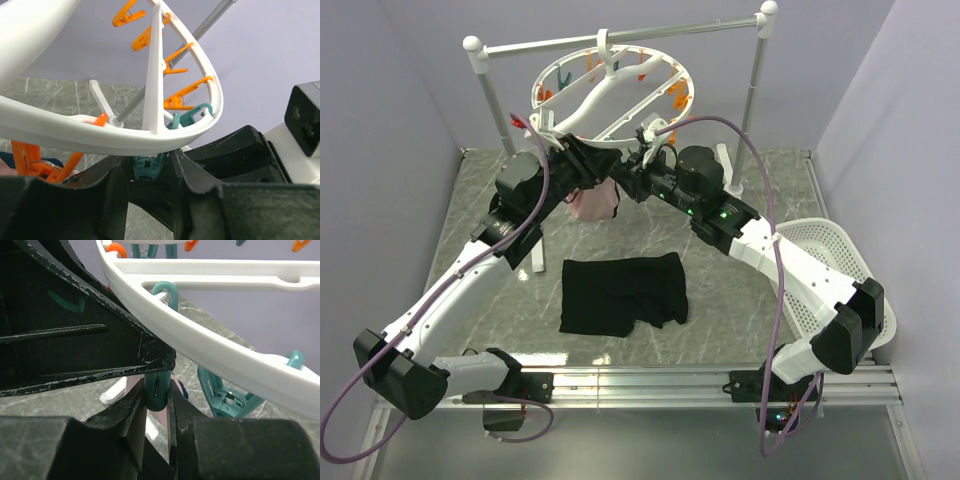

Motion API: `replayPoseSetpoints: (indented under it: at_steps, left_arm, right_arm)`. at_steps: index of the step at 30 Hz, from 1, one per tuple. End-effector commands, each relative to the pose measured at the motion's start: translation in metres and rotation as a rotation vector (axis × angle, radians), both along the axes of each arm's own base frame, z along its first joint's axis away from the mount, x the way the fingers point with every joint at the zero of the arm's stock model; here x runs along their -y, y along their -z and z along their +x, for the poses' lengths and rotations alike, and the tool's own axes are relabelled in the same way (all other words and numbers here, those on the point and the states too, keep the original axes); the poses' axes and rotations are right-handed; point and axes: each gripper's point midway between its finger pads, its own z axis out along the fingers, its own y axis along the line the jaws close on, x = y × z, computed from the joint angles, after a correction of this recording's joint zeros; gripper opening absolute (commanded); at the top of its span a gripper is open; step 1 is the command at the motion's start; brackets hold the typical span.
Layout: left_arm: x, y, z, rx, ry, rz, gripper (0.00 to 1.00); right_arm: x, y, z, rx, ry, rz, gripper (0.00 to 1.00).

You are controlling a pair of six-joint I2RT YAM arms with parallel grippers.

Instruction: Clip the underwear to the hanger

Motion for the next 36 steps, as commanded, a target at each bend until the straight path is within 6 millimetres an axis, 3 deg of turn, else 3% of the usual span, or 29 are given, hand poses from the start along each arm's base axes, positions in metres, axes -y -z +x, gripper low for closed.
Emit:
replayPoseSetpoints:
  at_steps: [1, 2, 4, 5, 8, 14, 16, 21, 24, 30, 36]
  left_arm:
    - [-0.015, -0.049, 0.0, 0.123, -0.062, -0.072, 0.04]
    - [-0.015, -0.048, -0.001, 0.123, -0.061, -0.069, 0.0]
    - [-0.015, -0.042, -0.003, 0.119, -0.055, -0.058, 0.0]
    - [-0.015, -0.039, -0.003, 0.113, -0.053, -0.053, 0.0]
    - [-0.016, -0.035, -0.005, 0.117, -0.048, -0.033, 0.0]
    - [-0.012, -0.03, -0.01, 0.116, -0.02, -0.006, 0.0]
    - [-0.011, -0.029, -0.011, 0.117, -0.009, -0.006, 0.0]
    - [-0.007, -0.027, -0.014, 0.114, 0.018, -0.005, 0.0]
    - [-0.007, -0.028, -0.015, 0.114, 0.023, -0.008, 0.0]
    - [-0.007, -0.024, -0.016, 0.102, 0.027, -0.009, 0.0]
    - [-0.004, -0.025, -0.021, 0.111, 0.054, -0.018, 0.0]
  right_arm:
    - [-0.011, -0.007, -0.026, 0.018, -0.098, -0.001, 0.03]
    - [-0.01, -0.006, -0.027, 0.022, -0.098, -0.007, 0.06]
    - [-0.006, 0.0, -0.028, 0.011, -0.091, -0.019, 0.2]
    - [-0.003, 0.0, -0.029, 0.017, -0.089, -0.024, 0.35]
    - [0.007, 0.011, -0.031, 0.006, -0.09, -0.044, 0.48]
    - [0.024, 0.007, -0.025, 0.015, -0.086, -0.02, 0.49]
    - [0.025, -0.008, -0.021, 0.043, -0.084, 0.005, 0.49]
    - [0.014, -0.038, -0.02, 0.083, -0.123, 0.064, 0.47]
    - [0.005, -0.044, -0.018, 0.086, -0.144, 0.075, 0.47]
    - [-0.007, -0.049, -0.015, 0.091, -0.151, 0.072, 0.46]
    - [-0.011, -0.041, -0.005, 0.092, -0.12, 0.038, 0.44]
